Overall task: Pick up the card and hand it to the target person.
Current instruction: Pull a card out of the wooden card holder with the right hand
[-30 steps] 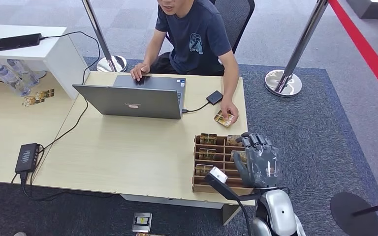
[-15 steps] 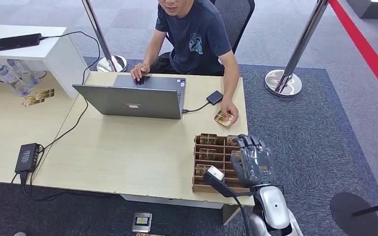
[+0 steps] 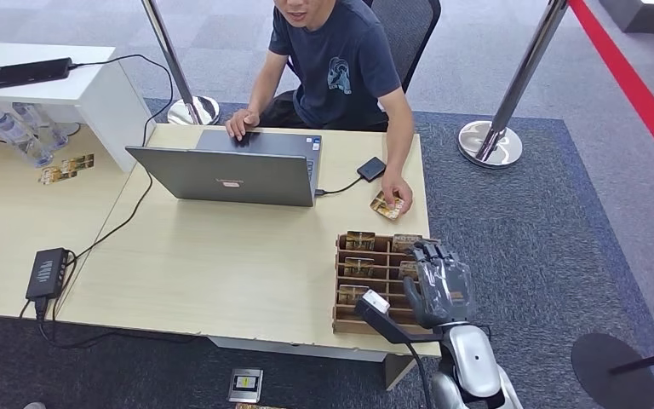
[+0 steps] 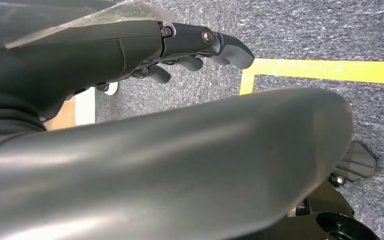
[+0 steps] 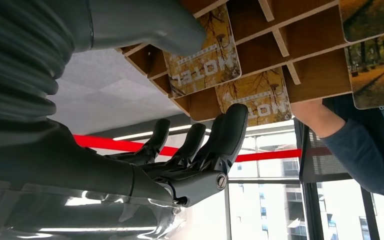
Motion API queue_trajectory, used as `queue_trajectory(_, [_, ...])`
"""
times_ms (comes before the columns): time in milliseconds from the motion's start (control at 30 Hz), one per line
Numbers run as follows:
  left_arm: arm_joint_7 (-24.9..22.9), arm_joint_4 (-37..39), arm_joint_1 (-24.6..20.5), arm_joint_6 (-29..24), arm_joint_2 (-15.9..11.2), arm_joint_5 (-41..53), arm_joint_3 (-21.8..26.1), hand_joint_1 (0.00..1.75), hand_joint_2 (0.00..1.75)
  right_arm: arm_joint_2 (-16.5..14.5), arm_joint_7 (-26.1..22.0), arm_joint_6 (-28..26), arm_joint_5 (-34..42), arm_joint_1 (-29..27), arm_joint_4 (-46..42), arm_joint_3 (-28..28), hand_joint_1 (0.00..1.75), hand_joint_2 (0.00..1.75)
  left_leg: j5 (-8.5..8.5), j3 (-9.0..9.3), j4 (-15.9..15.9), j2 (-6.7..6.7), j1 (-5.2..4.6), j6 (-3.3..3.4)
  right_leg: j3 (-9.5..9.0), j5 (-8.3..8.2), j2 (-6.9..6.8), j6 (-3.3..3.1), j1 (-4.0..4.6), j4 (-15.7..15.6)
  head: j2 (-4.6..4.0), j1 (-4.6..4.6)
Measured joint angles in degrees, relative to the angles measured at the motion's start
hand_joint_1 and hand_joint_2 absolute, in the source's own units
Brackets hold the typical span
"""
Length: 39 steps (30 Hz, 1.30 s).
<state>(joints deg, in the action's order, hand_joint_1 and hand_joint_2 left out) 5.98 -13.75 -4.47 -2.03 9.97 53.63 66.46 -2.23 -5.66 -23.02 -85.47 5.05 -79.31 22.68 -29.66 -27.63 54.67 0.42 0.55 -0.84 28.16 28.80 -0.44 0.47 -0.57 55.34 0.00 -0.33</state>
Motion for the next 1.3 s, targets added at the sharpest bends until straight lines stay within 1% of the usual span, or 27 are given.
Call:
queue_trajectory(167, [-0.10,0.00,0.03,-0.02,0.00,-0.04,0.05,0.00,0.00,0.01,0.00,-0.01,-0.16,0.04,0.65,-0.34,0.65,1.75,0.00,0.00,0.00,0.00,0.00,0.00,0.00,0.00,0.00,0.00,0.00,0.00,0.00,-0.01])
queue_trajectory(367, [-0.20,0.00,0.05,-0.03,0.00,0.08,0.07,0.00,0.00,-0.08,0.00,-0.17,-0.17,0.40,1.42,-0.87,0.65,1.75,0.00,0.00,0.00,0.00,0.00,0.00,0.00,0.00,0.00,0.00,0.00,0.00,0.00,0.01])
queue_trajectory(500, [-0.40,0.00,0.06,-0.03,-0.04,0.20,0.07,0.00,0.00,-0.43,0.00,-0.45,-0.17,0.78,2.12,-1.20,0.69,1.75,0.01,0.02,0.00,0.00,0.00,0.00,-0.02,0.00,0.00,0.00,0.00,0.00,0.00,0.01])
queue_trajectory(667, [-0.45,0.00,0.11,-0.02,-0.08,0.37,0.07,0.00,0.00,-0.86,0.00,-0.48,-0.17,1.01,2.73,-1.45,0.80,1.75,0.02,0.03,0.00,0.00,0.00,-0.01,-0.03,-0.02,0.00,0.02,0.00,0.00,0.00,0.01])
queue_trajectory(900, [-0.47,0.00,0.12,0.00,-0.23,0.55,0.07,0.00,0.00,-1.43,0.03,-0.46,-0.34,1.01,2.96,-2.02,0.86,1.75,0.02,0.02,0.00,0.00,0.00,-0.01,-0.02,-0.02,0.00,0.02,0.00,0.00,0.00,0.01])
queue_trajectory(1033, [-0.55,0.00,0.12,0.02,-0.34,0.60,0.07,0.00,0.00,-1.78,0.08,-0.44,-0.66,1.01,2.98,-2.68,1.02,1.75,0.02,0.01,0.00,0.00,0.00,-0.01,-0.02,-0.02,0.00,0.02,0.00,0.00,0.00,0.01])
queue_trajectory(1133, [-0.56,0.00,0.12,0.06,-0.39,0.77,0.07,0.00,0.00,-1.95,0.09,-0.42,-0.89,1.01,2.99,-3.02,1.25,1.75,0.02,0.01,0.00,0.00,0.00,-0.01,-0.01,-0.02,0.00,0.02,0.00,0.00,0.00,0.01])
queue_trajectory(1200, [-0.56,0.00,0.12,0.13,-0.44,0.88,0.07,0.00,0.00,-2.07,0.09,-0.38,-0.99,1.01,2.99,-3.21,1.46,1.75,0.02,0.01,0.00,0.00,0.00,-0.01,-0.01,-0.02,0.00,0.02,0.00,0.00,0.00,0.00])
queue_trajectory(1300, [-0.50,0.00,0.12,0.15,-0.49,0.96,0.08,0.00,0.00,-2.22,0.06,-0.39,-1.21,1.01,2.98,-3.42,1.67,1.75,0.02,0.02,0.00,0.00,0.00,-0.01,-0.01,-0.02,0.00,0.02,0.00,0.00,0.00,0.00])
